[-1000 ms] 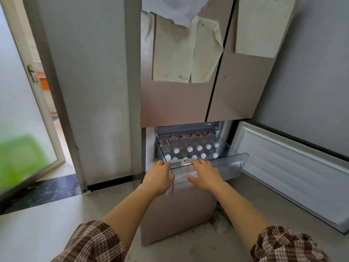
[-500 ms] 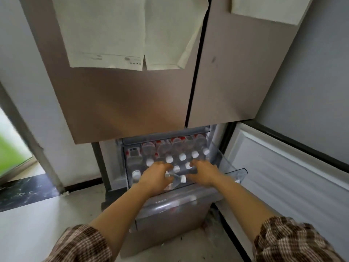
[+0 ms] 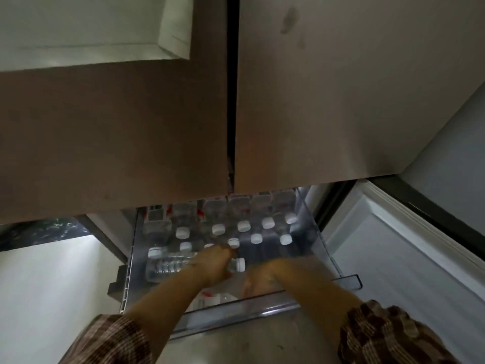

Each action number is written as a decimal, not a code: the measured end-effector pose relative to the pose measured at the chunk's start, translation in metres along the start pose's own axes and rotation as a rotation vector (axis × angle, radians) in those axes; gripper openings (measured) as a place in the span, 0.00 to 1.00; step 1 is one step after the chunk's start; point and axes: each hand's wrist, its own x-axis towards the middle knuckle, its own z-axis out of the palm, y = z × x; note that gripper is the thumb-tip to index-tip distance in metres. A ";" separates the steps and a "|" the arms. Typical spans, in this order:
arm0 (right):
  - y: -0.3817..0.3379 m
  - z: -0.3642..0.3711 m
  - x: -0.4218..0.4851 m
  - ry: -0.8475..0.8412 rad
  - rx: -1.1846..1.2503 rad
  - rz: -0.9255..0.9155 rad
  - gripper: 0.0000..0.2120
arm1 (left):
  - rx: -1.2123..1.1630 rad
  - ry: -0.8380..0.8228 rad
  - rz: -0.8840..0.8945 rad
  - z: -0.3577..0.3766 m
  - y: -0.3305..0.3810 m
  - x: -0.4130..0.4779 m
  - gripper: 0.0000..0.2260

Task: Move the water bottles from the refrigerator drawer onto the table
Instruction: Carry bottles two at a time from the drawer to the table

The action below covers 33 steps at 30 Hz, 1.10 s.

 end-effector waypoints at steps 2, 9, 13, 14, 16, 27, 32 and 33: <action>0.002 -0.001 0.009 -0.081 -0.079 -0.024 0.22 | 0.008 -0.005 -0.014 0.003 0.000 0.007 0.20; -0.001 -0.004 0.009 -0.230 -0.155 -0.071 0.20 | 0.085 -0.027 0.025 0.007 0.003 0.014 0.19; 0.002 -0.025 -0.008 -0.196 -0.074 -0.102 0.19 | 0.040 -0.007 0.051 -0.004 0.007 0.006 0.20; 0.004 -0.031 -0.014 -0.182 -0.034 -0.102 0.18 | 0.026 0.019 0.061 -0.009 0.007 0.001 0.21; 0.009 -0.040 -0.025 -0.141 0.045 -0.109 0.14 | 0.003 0.082 0.096 -0.020 0.010 -0.012 0.22; -0.027 -0.078 -0.082 0.207 0.244 -0.423 0.11 | 0.249 0.269 0.074 -0.066 0.008 -0.078 0.24; -0.073 -0.063 -0.095 0.368 0.161 -0.532 0.13 | 0.156 0.387 -0.067 -0.074 -0.011 -0.115 0.21; -0.082 -0.060 -0.099 0.399 0.143 -0.546 0.14 | 0.124 0.422 -0.091 -0.075 -0.017 -0.126 0.21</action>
